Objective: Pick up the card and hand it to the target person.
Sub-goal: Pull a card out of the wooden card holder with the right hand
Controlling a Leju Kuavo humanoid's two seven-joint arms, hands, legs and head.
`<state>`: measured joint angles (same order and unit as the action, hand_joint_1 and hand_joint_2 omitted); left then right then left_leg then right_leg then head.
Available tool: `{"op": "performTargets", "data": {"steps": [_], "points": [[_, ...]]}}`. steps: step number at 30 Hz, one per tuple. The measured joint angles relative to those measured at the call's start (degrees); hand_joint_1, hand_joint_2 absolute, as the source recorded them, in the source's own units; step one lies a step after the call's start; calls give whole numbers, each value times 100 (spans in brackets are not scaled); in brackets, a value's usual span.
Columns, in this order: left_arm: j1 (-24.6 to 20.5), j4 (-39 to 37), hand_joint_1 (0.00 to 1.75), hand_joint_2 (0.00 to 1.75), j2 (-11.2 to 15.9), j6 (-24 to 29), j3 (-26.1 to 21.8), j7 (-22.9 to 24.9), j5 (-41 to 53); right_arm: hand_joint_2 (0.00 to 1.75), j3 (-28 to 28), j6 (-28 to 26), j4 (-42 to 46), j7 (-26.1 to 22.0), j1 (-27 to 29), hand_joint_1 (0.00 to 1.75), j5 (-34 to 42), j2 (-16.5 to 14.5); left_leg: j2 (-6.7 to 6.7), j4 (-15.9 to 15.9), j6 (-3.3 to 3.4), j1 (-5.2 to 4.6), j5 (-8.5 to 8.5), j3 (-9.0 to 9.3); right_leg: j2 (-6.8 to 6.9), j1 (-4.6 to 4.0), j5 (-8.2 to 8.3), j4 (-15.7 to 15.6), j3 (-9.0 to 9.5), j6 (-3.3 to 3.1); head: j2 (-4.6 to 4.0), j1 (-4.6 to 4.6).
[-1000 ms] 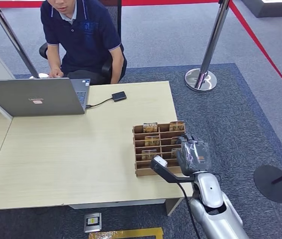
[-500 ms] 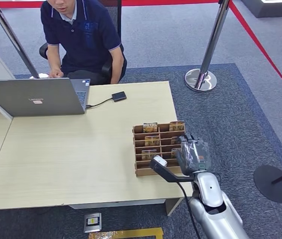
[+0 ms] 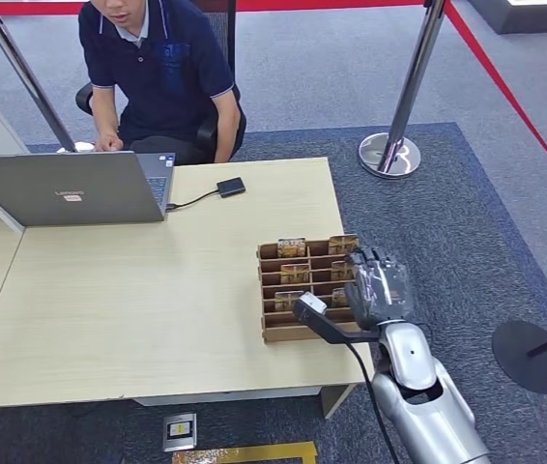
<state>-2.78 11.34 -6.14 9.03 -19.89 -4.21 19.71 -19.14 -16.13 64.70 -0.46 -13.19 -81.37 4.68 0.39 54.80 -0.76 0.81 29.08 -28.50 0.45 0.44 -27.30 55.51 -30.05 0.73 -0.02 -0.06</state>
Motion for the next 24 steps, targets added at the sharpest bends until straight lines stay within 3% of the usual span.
{"op": "performTargets", "data": {"steps": [24], "points": [[-3,0,0,175,-20,1,-141,-16,88,175,-7,97,508,72,561,61,32,4,0,0,0,0,0,0,0,0,0,0,0,0,0,1]]}}
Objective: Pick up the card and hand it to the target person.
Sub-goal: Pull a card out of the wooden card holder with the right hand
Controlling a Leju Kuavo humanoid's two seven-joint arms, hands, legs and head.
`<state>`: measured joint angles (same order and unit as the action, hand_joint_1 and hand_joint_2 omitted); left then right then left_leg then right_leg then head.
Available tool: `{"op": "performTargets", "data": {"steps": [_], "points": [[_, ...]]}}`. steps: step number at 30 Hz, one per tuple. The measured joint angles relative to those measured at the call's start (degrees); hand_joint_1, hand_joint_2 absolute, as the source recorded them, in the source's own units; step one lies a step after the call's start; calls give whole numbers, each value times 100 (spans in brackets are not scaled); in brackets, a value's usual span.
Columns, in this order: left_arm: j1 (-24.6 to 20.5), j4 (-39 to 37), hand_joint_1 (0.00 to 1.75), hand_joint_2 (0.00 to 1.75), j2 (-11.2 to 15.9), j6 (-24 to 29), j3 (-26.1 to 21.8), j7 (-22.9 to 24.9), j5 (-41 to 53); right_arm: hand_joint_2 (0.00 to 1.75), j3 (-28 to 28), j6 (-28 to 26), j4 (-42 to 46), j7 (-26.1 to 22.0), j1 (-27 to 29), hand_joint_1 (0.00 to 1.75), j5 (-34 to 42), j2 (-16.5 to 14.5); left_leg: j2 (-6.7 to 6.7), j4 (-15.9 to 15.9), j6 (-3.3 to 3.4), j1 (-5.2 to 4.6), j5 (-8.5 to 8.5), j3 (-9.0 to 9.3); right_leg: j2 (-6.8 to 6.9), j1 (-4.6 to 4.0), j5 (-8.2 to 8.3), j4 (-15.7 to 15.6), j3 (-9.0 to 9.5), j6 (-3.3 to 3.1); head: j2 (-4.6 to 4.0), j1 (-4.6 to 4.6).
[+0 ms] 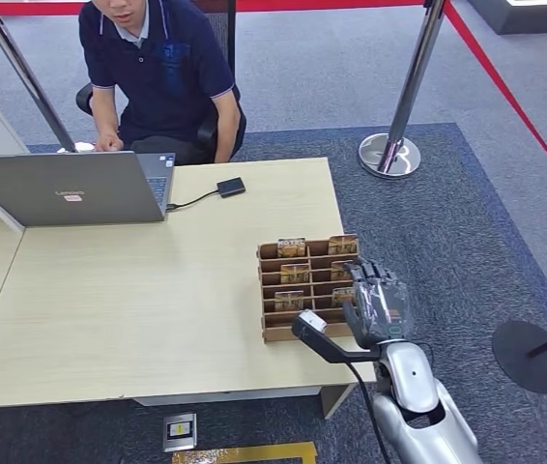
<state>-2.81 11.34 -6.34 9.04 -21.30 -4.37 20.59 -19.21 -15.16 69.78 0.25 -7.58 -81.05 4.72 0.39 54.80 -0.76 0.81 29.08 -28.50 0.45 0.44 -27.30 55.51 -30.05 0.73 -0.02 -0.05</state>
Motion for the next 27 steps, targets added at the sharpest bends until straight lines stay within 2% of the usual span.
{"op": "performTargets", "data": {"steps": [11,27], "points": [[-1,0,0,175,-20,4,-47,15,98,175,26,-1,-112,4,57,73,144,-14,0,0,0,0,0,0,0,0,0,0,0,0,1,0],[-5,0,0,175,-20,8,-78,-3,146,175,146,-157,-536,-110,-147,75,286,-13,0,0,0,0,0,0,0,0,0,0,0,0,0,-1]]}}
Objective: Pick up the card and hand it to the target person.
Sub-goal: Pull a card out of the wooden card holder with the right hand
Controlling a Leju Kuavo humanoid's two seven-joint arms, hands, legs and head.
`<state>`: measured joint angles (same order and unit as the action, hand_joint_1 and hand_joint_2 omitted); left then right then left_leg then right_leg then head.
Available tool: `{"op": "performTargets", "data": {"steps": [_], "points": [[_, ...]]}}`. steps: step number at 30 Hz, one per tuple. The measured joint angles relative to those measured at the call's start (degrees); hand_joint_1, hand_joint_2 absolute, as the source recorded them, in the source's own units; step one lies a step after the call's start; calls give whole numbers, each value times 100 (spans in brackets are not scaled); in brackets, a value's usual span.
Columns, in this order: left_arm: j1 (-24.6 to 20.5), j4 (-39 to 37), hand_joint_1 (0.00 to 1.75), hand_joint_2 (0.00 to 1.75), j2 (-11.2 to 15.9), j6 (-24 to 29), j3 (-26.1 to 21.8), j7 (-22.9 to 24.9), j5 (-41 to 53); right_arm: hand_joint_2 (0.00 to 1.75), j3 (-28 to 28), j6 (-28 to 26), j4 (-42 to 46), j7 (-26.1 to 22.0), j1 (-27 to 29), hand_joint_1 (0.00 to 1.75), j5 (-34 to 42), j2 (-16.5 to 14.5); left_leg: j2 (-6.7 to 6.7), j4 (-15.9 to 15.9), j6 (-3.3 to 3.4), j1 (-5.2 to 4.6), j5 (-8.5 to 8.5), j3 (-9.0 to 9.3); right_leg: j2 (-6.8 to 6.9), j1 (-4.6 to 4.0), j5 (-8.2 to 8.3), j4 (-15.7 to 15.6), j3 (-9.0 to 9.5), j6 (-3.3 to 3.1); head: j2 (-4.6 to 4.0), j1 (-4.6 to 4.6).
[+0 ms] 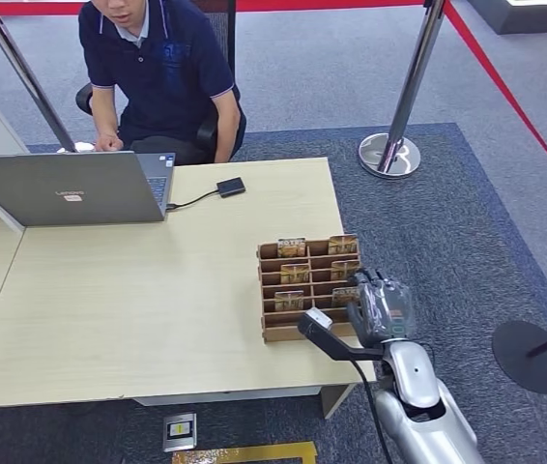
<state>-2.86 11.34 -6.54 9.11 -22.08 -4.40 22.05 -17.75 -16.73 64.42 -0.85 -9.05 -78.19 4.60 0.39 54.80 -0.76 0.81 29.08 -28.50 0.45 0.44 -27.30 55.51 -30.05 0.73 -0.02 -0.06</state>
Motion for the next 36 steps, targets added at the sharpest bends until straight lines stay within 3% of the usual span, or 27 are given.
{"op": "performTargets", "data": {"steps": [4,11,16,18,36], "points": [[-1,0,0,175,1,-5,0,0,28,175,1,-40,-79,0,-12,74,1,-3,0,0,0,0,0,0,0,0,0,0,0,0,0,1],[-2,0,0,175,1,-21,0,0,47,175,2,-69,-138,39,-21,89,-11,-46,0,0,0,0,0,1,0,0,0,0,0,0,1,0],[-1,0,0,175,1,-35,0,2,58,175,2,-62,-138,65,-12,161,-40,-83,0,0,-1,0,-1,1,0,0,0,0,0,0,0,1],[-1,0,0,175,1,-37,0,8,61,175,1,-56,-138,70,-4,173,-54,-95,0,0,-1,0,0,1,0,0,0,0,0,0,0,1],[-2,0,0,175,1,-66,-19,14,134,175,0,-16,282,60,214,175,-298,-121,0,0,-1,0,-1,1,0,0,1,0,-1,0,1,0]]}}
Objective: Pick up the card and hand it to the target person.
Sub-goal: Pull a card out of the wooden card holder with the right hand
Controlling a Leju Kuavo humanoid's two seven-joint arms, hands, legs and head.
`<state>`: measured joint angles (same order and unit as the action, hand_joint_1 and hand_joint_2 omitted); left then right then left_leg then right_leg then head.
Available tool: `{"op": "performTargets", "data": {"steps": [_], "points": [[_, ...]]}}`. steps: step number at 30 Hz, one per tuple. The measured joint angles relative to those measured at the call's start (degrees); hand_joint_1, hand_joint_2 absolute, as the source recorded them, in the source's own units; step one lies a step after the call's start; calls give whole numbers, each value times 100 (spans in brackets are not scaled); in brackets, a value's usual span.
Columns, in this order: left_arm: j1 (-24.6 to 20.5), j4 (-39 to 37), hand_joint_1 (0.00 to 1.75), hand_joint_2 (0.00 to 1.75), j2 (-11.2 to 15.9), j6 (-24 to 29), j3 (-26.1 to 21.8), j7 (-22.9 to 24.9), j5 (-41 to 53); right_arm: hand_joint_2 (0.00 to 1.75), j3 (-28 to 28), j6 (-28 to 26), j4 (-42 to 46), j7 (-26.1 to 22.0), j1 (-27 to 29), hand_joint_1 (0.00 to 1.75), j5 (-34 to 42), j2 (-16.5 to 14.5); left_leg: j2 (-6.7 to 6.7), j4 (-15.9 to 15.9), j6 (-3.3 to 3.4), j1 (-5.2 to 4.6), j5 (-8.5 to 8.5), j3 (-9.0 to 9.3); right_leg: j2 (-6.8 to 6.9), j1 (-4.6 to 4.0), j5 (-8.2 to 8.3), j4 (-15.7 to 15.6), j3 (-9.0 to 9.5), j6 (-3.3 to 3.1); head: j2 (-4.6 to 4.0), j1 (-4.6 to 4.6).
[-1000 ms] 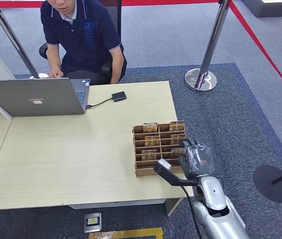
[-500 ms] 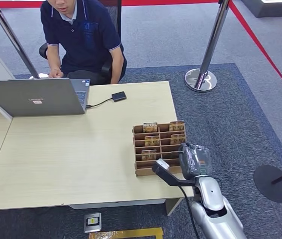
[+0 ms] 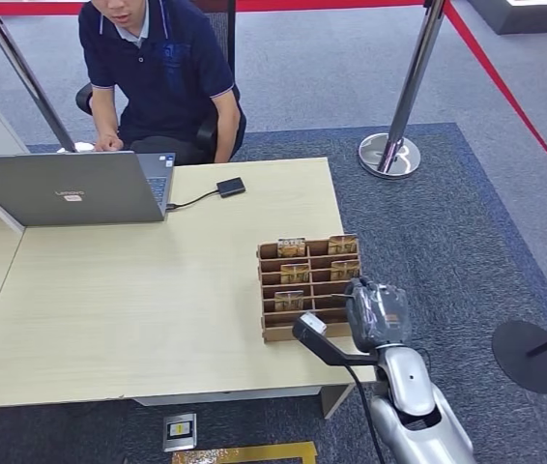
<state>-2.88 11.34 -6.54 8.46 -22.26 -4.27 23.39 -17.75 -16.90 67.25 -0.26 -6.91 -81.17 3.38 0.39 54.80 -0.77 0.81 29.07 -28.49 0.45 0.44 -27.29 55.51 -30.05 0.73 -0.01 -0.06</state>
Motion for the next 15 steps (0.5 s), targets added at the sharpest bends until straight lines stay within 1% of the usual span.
{"op": "performTargets", "data": {"steps": [3,6,11,15], "points": [[0,0,0,175,0,0,-34,-9,0,175,0,74,264,-51,116,175,20,44,0,0,0,0,0,-1,0,0,0,-1,-1,0,-1,0],[1,0,0,175,0,0,-98,-27,0,175,1,271,676,-153,286,175,166,145,0,0,0,0,0,-2,0,0,0,-1,-2,0,-1,0],[2,0,0,175,0,6,-189,-63,0,175,15,704,1684,-395,615,175,515,404,0,0,1,-1,1,-3,0,1,0,-2,-2,0,-1,1],[2,0,0,175,-6,15,-275,-95,26,175,32,859,2571,-713,741,175,704,601,0,0,1,-1,1,-2,0,1,0,-1,-2,0,-1,1]]}}
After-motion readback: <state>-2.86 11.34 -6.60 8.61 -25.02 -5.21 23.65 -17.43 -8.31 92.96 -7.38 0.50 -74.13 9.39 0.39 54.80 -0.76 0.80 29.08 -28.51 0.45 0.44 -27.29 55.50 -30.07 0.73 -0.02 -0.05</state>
